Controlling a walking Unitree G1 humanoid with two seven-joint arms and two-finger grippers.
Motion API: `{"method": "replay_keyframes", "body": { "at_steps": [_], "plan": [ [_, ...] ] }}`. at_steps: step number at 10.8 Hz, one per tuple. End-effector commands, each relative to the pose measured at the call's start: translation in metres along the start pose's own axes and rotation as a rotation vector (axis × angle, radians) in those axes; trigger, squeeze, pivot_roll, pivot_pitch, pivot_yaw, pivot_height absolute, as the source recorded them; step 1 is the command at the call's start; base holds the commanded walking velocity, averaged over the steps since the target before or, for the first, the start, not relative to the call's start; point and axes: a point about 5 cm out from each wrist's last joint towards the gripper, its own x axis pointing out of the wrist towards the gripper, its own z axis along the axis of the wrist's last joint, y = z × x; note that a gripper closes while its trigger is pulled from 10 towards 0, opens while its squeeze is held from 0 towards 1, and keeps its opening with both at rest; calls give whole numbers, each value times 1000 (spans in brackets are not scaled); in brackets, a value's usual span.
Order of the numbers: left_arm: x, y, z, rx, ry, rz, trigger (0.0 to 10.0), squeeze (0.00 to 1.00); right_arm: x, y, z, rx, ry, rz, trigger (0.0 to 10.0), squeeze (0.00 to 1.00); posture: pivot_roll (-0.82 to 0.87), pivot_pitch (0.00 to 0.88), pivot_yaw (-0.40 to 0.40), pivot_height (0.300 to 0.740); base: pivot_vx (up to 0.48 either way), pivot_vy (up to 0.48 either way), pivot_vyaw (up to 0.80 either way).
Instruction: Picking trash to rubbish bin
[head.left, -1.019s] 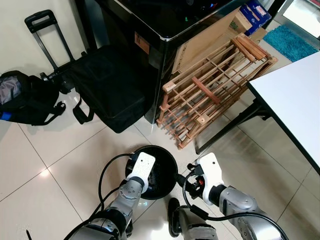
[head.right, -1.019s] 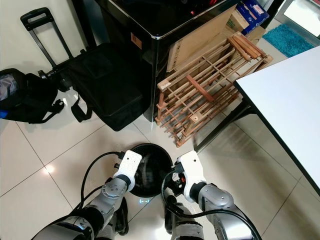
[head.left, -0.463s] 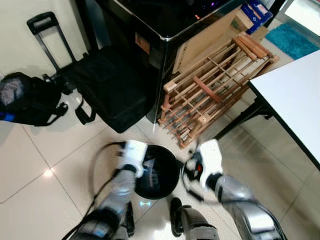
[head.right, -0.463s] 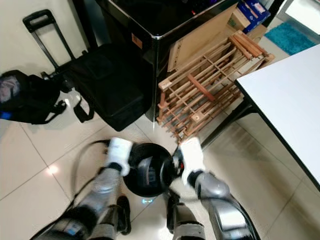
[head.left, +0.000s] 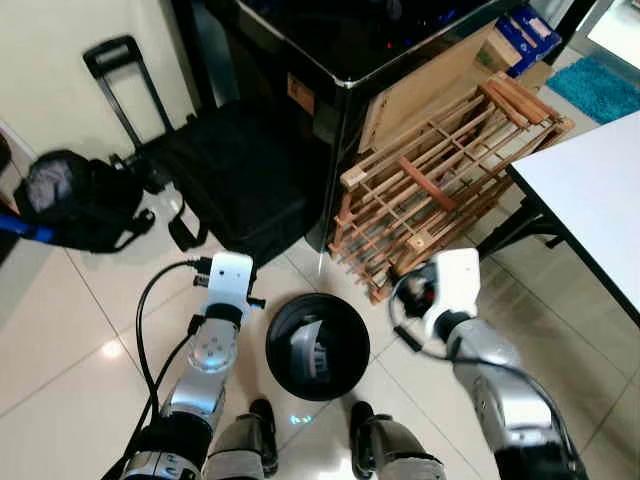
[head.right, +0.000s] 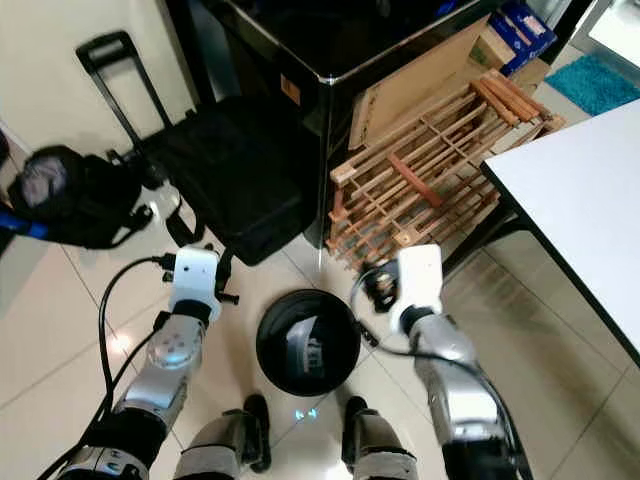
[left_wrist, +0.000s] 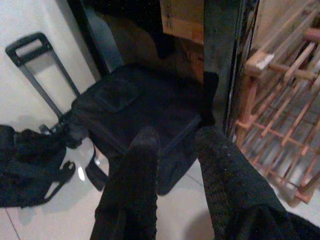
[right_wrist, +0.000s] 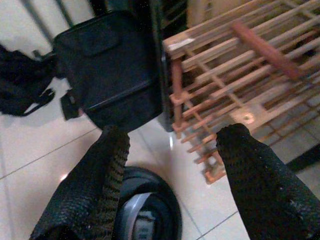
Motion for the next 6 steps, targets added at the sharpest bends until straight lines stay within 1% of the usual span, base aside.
{"method": "replay_keyframes", "body": {
  "at_steps": [1, 2, 3, 4, 5, 6],
  "plan": [
    [-4, 1, -5, -9, 31, 2, 10000, 0, -1, -10, -3, 6, -8, -61, 10000, 0, -62, 214, -4, 740, 0, 0, 0],
    [-5, 0, -1, -9, 22, -6, 10000, 0, -1, -27, 5, 8, -51, -150, 10000, 0, -69, 188, -2, 740, 0, 0, 0],
    [-4, -2, 2, -9, 18, -12, 10000, 0, -1, -36, 6, 6, -60, -194, 10000, 0, -74, 174, 3, 740, 0, 0, 0],
    [-3, -3, 6, -13, 12, -15, 10000, 0, -3, -50, 9, 2, -73, -257, 10000, 0, -78, 151, 0, 740, 0, 0, 0],
    [0, 7, 6, 7, 13, -1, 10000, 0, 2, -51, 12, 20, -91, -294, 10000, 0, -73, 124, 15, 740, 0, 0, 0],
    [1, 18, 5, 6, 31, 42, 10000, 0, 7, -47, 12, 25, -103, -293, 10000, 0, -66, 113, 47, 740, 0, 0, 0]
  ]
}}
